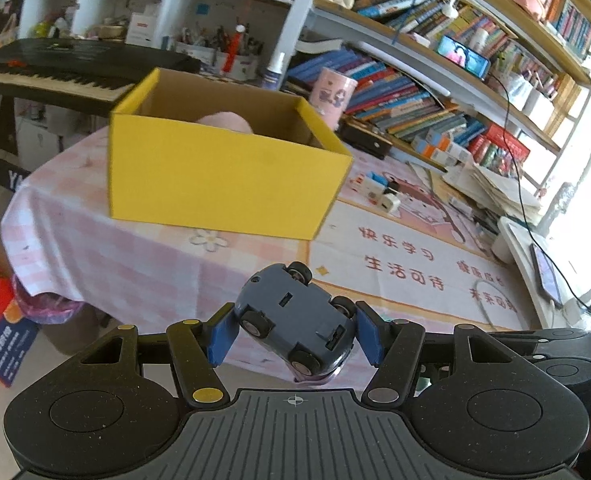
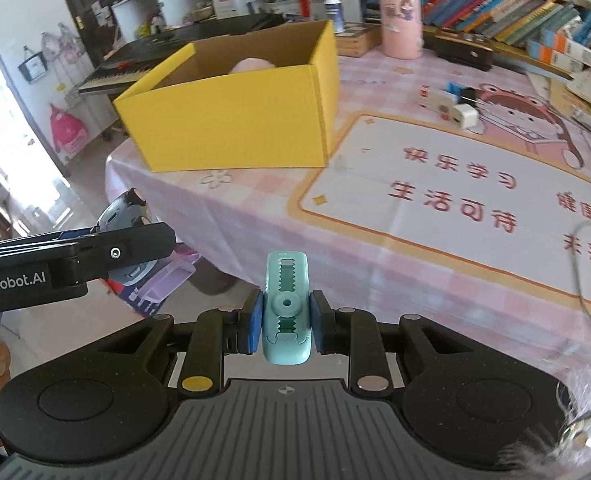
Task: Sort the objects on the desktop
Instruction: 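Carry the toy car with the left gripper while the right gripper carries the stapler toward the yellow box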
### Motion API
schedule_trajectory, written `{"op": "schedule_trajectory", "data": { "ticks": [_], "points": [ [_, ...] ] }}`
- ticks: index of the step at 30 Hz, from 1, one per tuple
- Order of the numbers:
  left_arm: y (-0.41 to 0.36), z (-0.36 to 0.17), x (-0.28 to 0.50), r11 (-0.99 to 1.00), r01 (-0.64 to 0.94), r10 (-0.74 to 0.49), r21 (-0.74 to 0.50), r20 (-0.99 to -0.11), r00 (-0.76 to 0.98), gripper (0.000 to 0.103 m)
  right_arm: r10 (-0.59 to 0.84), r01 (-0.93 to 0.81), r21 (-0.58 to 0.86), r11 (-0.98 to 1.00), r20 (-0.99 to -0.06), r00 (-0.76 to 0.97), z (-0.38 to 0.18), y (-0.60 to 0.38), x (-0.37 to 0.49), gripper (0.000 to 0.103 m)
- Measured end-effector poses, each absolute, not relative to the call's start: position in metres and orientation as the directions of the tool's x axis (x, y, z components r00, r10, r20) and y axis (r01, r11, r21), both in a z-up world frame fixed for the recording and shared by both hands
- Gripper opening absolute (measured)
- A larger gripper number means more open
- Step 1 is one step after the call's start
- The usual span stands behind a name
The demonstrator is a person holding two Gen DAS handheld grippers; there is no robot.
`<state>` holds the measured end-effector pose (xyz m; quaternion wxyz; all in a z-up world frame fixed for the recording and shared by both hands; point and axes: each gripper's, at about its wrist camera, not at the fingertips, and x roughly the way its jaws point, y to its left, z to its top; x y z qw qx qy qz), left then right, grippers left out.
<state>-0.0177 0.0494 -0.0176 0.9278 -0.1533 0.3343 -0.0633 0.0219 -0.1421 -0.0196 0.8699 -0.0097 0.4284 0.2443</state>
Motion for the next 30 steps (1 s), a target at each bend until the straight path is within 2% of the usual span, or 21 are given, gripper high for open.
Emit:
{"op": "schedule_trajectory", "data": {
  "ticks": [30],
  "points": [
    [0.102,0.001,-0.024,0.949,-0.074,-0.109,-0.306,-0.540,0.834,0.062,0.497,-0.580,0.162,0.799,-0.721,0.484,-0.006,-0.073,0.034,0.023]
  ]
}}
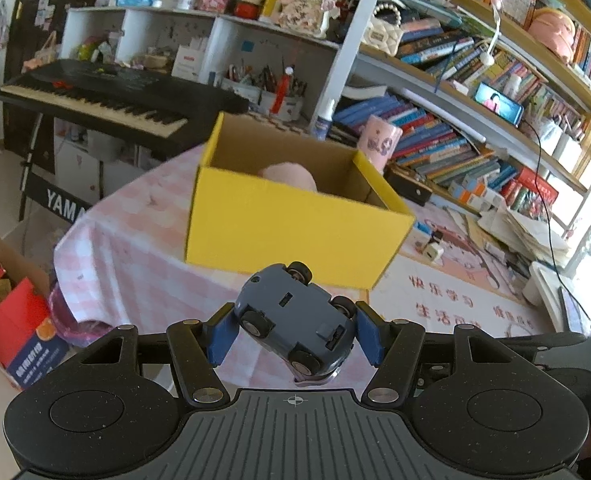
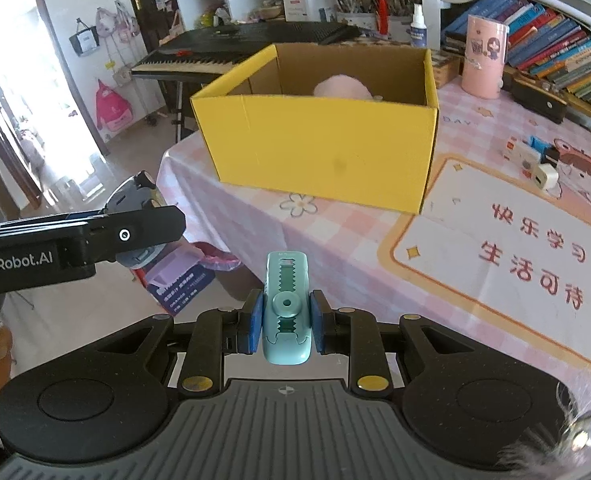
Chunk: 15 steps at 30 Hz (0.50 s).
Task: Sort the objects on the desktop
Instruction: 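Carry the toy car with the left gripper while the right gripper carries the stapler toward the yellow box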
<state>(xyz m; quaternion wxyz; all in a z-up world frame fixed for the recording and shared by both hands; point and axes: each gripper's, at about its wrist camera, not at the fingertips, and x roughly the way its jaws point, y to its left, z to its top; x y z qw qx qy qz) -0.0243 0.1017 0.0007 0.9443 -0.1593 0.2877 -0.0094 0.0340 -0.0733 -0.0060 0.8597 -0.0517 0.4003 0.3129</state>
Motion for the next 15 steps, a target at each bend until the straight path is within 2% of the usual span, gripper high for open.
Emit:
{"op": "schedule_trajectory", "data": {
  "ticks": [15],
  "points": [
    [0.116,0.038,0.014,0.951,-0.085,-0.046,-0.296,-0.411,0.910,0.062,0.535,-0.592,0.138,0.794,-0.622,0.572,0.035,-0.069,0.068,0.023]
  ]
}}
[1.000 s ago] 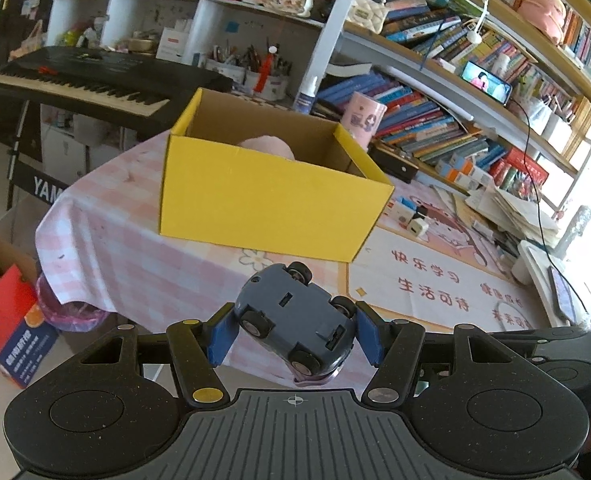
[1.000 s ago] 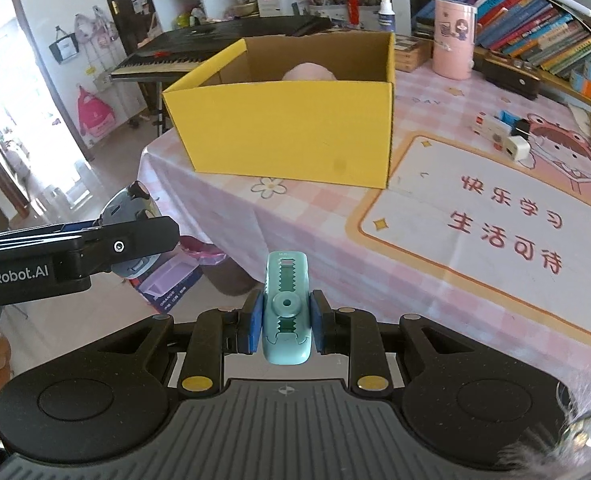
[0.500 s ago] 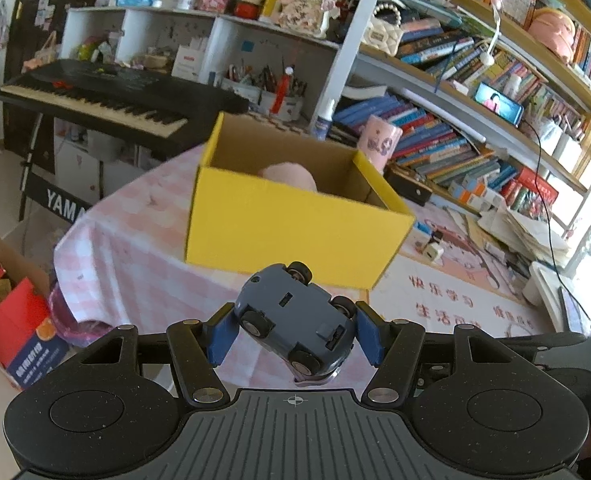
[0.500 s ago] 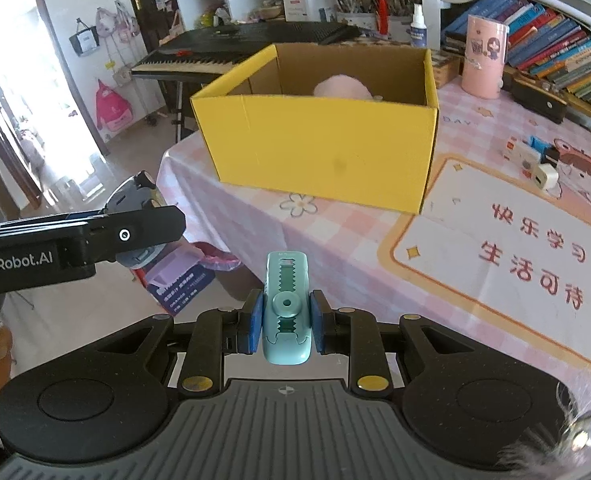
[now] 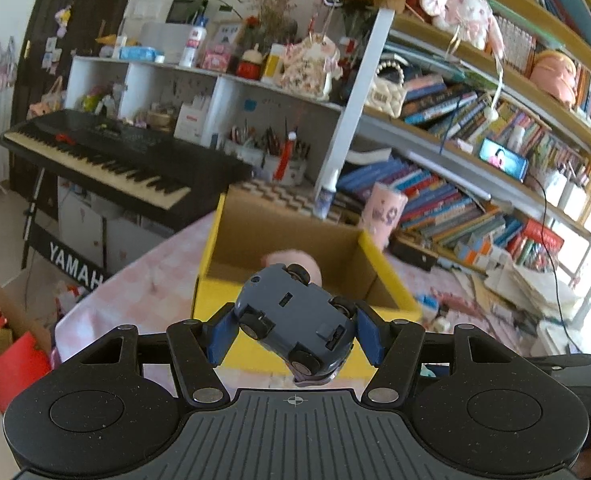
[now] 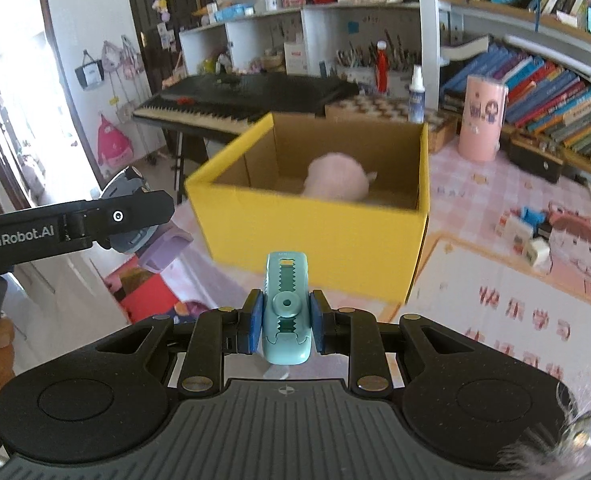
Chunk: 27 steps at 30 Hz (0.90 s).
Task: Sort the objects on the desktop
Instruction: 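Carry the toy car with the left gripper while the right gripper carries the stapler toward the yellow box, then lower the toy car into the box and open the left gripper while the right gripper lowers the stapler in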
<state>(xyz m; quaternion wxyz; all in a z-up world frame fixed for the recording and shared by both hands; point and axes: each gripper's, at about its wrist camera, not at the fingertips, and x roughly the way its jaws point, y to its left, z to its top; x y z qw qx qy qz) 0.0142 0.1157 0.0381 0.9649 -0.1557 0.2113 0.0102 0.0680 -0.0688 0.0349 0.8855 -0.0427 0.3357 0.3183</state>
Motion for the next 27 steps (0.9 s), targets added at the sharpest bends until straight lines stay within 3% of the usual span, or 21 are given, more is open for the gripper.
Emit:
{"op": "schedule_trajectory", "data": {
  "ticks": [13,27],
  "points": [
    [0.107,0.046,0.076,0.951,-0.116,-0.006,-0.287,-0.392,0.920,0.062,0.583,-0.621,0.146,0.770,-0.556,0.592,0.064,-0.072,0.142,0.023],
    [0.097,0.031,0.132,0.958,-0.176,0.054,-0.226,-0.460,0.886,0.062,0.588,-0.664,0.109,0.740,-0.584,0.560,0.050,-0.070,0.204,0.023]
  ]
}}
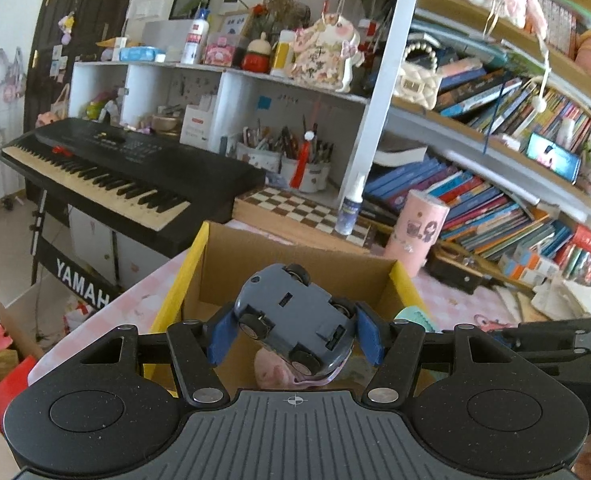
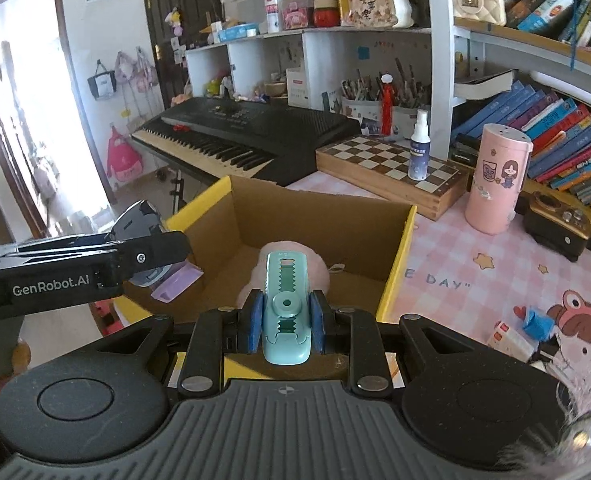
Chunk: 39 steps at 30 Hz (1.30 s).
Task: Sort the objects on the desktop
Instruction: 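Lower the toy car into the box and open the left gripper while the right gripper lowers the stapler in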
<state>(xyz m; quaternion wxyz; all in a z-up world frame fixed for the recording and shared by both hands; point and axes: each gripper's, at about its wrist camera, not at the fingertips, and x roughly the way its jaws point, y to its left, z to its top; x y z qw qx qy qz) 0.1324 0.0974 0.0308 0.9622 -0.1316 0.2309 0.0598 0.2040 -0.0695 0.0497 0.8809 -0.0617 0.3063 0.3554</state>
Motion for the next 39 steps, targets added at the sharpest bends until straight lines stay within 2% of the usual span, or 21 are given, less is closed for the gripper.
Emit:
{"op": "schedule_trajectory", "data": {
  "ticks": [7,23,39],
  "points": [
    [0.096,0.019,0.154,0.964,-0.193,0.077,-0.184,-0.502,0.861,0.062,0.576,-0.718,0.045,0.695,-0.632,0.519,0.032,-0.057,0.227,0.023],
    [0.090,-0.004,0.190,0.982,-0.160,0.069,-0.097,-0.605,0.793,0.062,0.568,-0.838,0.004,0.545,-0.737,0.366,0.008,-0.027,0.261,0.023],
    [0.094,-0.020,0.207,0.980,-0.164,0.048,-0.116,-0.661,0.749,0.063,0.527,-0.894,-0.021,0.448,-0.801,0.283,-0.013,-0.004,0.279,0.023]
  ]
}}
